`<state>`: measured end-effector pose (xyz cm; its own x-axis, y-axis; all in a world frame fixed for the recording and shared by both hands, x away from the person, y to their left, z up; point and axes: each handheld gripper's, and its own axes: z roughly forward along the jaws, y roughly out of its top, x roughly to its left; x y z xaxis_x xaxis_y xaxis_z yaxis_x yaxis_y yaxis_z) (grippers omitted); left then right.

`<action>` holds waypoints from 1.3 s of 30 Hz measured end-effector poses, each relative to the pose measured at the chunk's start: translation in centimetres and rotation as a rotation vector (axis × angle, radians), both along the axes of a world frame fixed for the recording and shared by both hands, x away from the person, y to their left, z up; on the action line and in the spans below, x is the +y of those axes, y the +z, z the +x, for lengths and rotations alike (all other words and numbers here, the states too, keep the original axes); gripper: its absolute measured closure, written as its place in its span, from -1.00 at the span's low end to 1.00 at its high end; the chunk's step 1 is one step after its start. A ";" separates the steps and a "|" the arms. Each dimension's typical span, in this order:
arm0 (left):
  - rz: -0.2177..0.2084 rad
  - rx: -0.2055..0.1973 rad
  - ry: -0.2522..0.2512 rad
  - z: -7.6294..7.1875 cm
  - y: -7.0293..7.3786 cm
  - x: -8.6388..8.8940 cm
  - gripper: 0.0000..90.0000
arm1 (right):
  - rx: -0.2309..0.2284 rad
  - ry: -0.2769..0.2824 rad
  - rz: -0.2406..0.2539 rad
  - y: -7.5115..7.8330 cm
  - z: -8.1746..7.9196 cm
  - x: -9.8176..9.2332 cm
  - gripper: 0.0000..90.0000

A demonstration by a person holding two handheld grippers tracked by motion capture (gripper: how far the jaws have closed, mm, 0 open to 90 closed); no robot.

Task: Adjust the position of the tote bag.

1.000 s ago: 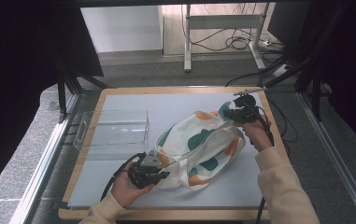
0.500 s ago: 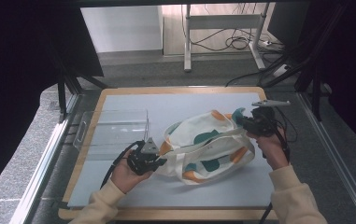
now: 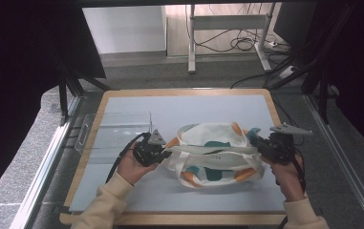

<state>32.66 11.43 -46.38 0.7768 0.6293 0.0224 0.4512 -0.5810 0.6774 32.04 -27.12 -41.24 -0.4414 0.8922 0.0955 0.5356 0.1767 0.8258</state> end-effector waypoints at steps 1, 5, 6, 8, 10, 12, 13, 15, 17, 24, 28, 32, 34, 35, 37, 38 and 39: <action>0.002 0.004 -0.001 0.1 -0.1 -0.1 0.85 | -0.001 -0.004 -0.003 -0.1 -0.2 0.0 0.86; 0.009 0.010 -0.013 0.1 -0.7 -0.3 0.84 | 0.015 -0.026 0.006 -1.3 -0.7 -0.2 0.85; 0.001 0.012 -0.012 0.0 -0.8 -0.3 0.84 | 0.021 -0.027 0.005 -1.5 -0.7 -0.3 0.85; -0.008 0.013 -0.011 -0.1 -0.9 -0.3 0.83 | 0.030 -0.031 0.009 -1.7 -0.6 -0.6 0.85; -0.005 0.012 -0.014 -0.3 -0.8 -0.3 0.82 | 0.031 -0.035 0.006 -1.9 -0.4 -0.6 0.84; -0.012 0.009 -0.015 -0.4 -0.7 -0.3 0.79 | 0.031 -0.043 -0.002 -2.0 -0.3 -0.6 0.81; -0.020 0.012 -0.016 -0.5 -0.6 -0.2 0.77 | 0.027 -0.051 -0.005 -2.1 -0.3 -0.7 0.76; -0.041 0.018 -0.019 -0.8 -0.6 -0.1 0.69 | 0.028 -0.056 -0.004 -2.1 -0.2 -0.8 0.61; -0.061 0.030 -0.036 -0.9 -0.4 0.2 0.52 | 0.027 -0.064 0.001 -2.2 -0.1 -0.9 0.46; -0.125 0.010 -0.030 -1.5 0.8 1.4 -0.01 | 0.045 -0.089 -0.004 -2.1 0.7 -0.9 -0.12; -0.149 -0.002 -0.020 -2.0 1.6 2.1 -0.11 | 0.042 -0.107 -0.025 -1.6 0.9 -1.0 -0.38; -0.159 -0.014 -0.011 -2.4 2.0 2.3 -0.17 | 0.018 -0.135 -0.034 -0.7 0.7 -1.2 -0.46; -0.164 -0.018 -0.008 -2.5 2.2 2.3 -0.18 | 0.003 -0.127 -0.039 -0.2 0.5 -1.0 -0.47; -0.166 -0.019 -0.009 -2.5 2.3 2.4 -0.19 | -0.007 -0.114 -0.040 0.2 0.3 -0.8 -0.47; -0.164 -0.023 -0.009 -2.6 2.5 2.5 -0.21 | -0.029 -0.085 -0.048 0.9 0.0 -0.2 -0.48; -0.162 -0.025 -0.007 -2.6 2.7 2.5 -0.22 | -0.037 -0.069 -0.051 1.3 -0.1 0.1 -0.48; -0.163 -0.027 -0.007 -2.6 2.7 2.5 -0.23 | -0.042 -0.046 -0.051 1.7 -0.2 0.5 -0.47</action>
<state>30.08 13.94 -43.63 0.7817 0.6208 -0.0588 0.4279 -0.4655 0.7747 31.87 -26.66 -39.58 -0.4023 0.9149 0.0315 0.5090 0.1949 0.8384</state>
